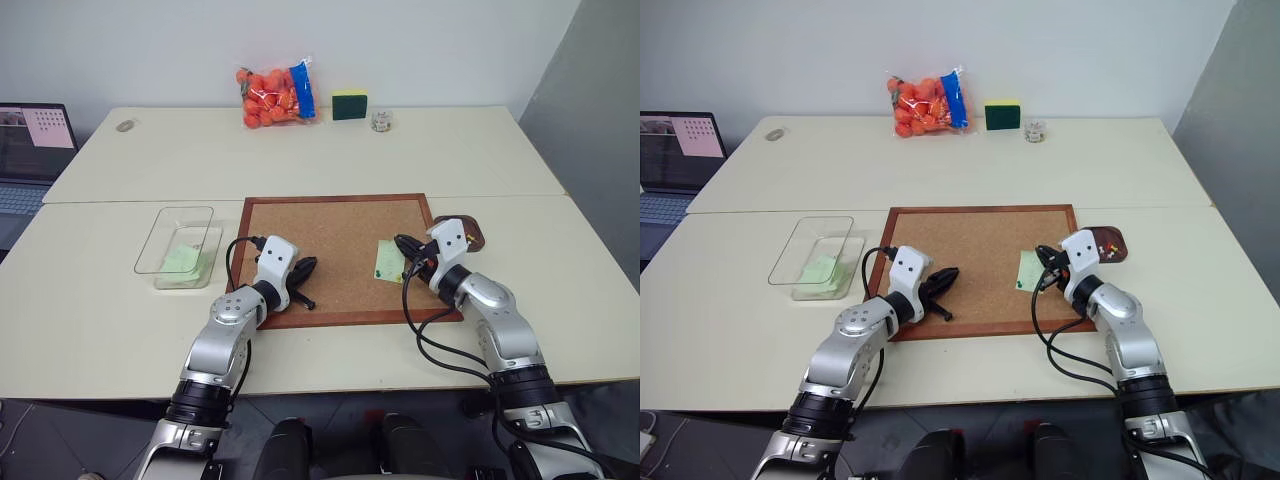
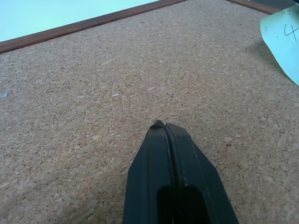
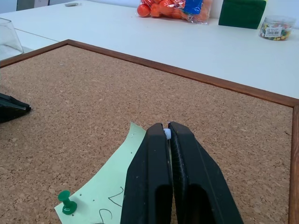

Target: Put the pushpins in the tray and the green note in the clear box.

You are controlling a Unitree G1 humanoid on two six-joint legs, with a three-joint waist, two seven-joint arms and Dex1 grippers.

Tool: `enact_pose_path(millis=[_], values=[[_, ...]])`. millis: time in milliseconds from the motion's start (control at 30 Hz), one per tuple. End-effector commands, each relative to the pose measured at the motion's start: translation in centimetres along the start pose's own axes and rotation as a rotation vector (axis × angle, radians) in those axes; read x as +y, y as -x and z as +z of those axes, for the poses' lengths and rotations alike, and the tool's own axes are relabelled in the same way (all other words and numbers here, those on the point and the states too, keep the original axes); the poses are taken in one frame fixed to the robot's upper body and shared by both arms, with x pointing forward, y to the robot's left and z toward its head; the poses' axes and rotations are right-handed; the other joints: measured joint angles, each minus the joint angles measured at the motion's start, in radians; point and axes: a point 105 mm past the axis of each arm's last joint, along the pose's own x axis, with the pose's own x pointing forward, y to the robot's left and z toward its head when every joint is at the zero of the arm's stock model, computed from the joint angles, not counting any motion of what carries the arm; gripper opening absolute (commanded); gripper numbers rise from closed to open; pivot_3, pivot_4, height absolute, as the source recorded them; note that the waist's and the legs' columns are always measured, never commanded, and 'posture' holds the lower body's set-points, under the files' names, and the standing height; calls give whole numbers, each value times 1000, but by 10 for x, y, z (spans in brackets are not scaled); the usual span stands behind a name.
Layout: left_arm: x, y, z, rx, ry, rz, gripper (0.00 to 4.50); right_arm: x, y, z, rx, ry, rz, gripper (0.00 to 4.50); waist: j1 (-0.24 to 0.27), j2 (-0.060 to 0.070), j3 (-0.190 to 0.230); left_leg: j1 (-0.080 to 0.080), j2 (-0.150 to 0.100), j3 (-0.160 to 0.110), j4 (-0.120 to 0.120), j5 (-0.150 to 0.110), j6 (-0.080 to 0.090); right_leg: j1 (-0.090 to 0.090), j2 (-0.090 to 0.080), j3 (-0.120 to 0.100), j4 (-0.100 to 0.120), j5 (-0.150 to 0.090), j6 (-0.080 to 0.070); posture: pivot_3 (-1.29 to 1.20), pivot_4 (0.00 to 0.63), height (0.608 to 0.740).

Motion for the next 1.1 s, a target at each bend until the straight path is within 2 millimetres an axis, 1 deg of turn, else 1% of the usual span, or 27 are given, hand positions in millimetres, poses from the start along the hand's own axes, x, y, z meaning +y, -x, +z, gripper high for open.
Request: enact_pose_path(millis=[33, 133, 200, 367, 467, 600, 833, 1100], values=[[-8, -1, -15, 55, 17, -24, 0, -1, 2, 8, -11, 76, 7, 17, 0, 0, 0, 0, 0, 0, 0, 0, 0, 0, 0, 0, 0, 0, 0, 0, 150, 740], [-8, -1, -15, 55, 16, -26, 0, 5, 5, -5, 54, 129, 45, 17, 0, 0, 0, 0, 0, 0, 0, 0, 0, 0, 0, 0, -1, 0, 0, 0, 150, 740], [-8, -1, -15, 55, 15, -27, 0, 9, 7, -8, 62, 133, 68, 17, 0, 0, 0, 0, 0, 0, 0, 0, 0, 0, 0, 0, -1, 0, 0, 0, 150, 740], [-8, -2, -15, 58, 7, -26, 0, 12, 8, -4, 41, 122, 83, 17, 0, 0, 0, 0, 0, 0, 0, 0, 0, 0, 0, 0, -1, 0, 0, 0, 150, 740], [-11, -2, -16, 57, 8, -28, 0, 12, 9, 3, 8, 117, 83, 17, 1, 0, 0, 0, 0, 0, 0, 0, 0, 0, 0, 0, -1, 0, 0, 0, 150, 740], [-11, -3, -15, 54, 11, -28, 0, 6, 9, 8, -14, 123, 54, 17, 1, 0, 0, 0, 0, 0, 0, 0, 0, 0, 0, 0, -1, 0, 0, 0, 150, 740], [-11, -3, -15, 51, 13, -24, 0, -11, 7, 22, -71, 147, -35, 17, 2, 0, 0, 0, 0, 0, 0, 0, 0, 0, 0, 0, -1, 0, 0, 0, 150, 740], [-11, -3, -16, 51, 14, -21, 0, -18, 6, 24, -79, 137, -67, 17, 4, 0, 0, 0, 0, 0, 0, 0, 0, 1, 0, 0, -2, 0, 0, 0, 150, 740]])
